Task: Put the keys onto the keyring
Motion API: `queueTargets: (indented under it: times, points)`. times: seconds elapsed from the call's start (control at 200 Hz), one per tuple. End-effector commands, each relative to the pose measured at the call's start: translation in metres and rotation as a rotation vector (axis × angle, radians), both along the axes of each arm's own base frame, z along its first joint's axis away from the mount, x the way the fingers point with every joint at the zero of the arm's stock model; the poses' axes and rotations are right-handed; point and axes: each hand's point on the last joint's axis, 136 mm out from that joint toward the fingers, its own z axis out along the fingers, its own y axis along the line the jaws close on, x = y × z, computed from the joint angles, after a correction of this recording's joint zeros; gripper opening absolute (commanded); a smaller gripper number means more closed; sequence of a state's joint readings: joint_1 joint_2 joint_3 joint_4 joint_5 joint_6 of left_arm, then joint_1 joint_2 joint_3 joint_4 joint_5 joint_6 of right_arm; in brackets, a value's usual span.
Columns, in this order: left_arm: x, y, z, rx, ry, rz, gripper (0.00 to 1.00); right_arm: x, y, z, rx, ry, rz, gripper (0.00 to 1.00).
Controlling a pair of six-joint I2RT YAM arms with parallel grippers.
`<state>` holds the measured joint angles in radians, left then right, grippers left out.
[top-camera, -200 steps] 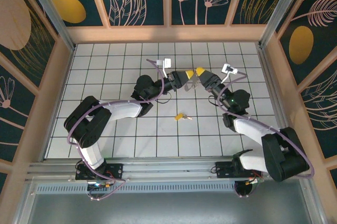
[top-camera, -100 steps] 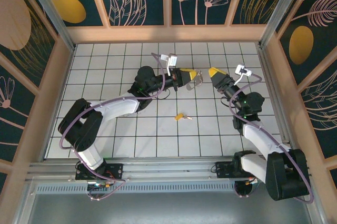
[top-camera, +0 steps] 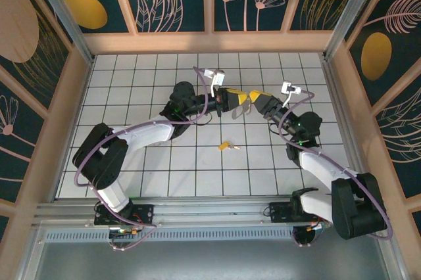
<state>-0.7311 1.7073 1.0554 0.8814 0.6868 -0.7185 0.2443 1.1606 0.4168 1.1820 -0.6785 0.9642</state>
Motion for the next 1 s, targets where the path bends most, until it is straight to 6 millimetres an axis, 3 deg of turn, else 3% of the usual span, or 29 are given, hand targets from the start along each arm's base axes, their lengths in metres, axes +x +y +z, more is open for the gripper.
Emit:
queueTargets:
  times: [0.0, 0.265, 0.38, 0.601, 0.656, 0.746, 0.911, 0.996]
  points:
    - [-0.003, 0.003, 0.026, -0.05, -0.069, -0.01, 0.0, -0.011, 0.01, 0.022, 0.0, -0.114, 0.044, 0.28]
    - [-0.002, 0.003, 0.026, -0.058, -0.061, -0.008, 0.0, -0.013, 0.016, 0.024, -0.004, -0.124, 0.064, 0.12]
    - [-0.001, 0.003, 0.026, -0.065, -0.054, -0.003, 0.0, -0.016, 0.019, 0.025, -0.01, -0.135, 0.079, 0.0]
    - [0.001, 0.004, 0.027, -0.075, -0.044, 0.005, 0.0, -0.019, 0.022, 0.024, -0.023, -0.142, 0.095, 0.0]
    - [0.001, 0.004, 0.028, -0.078, -0.043, 0.007, 0.0, -0.018, 0.022, 0.023, -0.024, -0.14, 0.095, 0.12]
    - [0.001, 0.005, 0.029, -0.084, -0.042, 0.01, 0.0, -0.018, 0.023, 0.022, -0.026, -0.136, 0.095, 0.12]
    - [0.002, 0.005, 0.029, -0.089, -0.036, 0.014, 0.0, -0.019, 0.026, 0.022, -0.035, -0.143, 0.107, 0.0]
    - [0.002, 0.005, 0.03, -0.094, -0.033, 0.012, 0.0, -0.019, 0.026, 0.02, -0.039, -0.143, 0.103, 0.0]
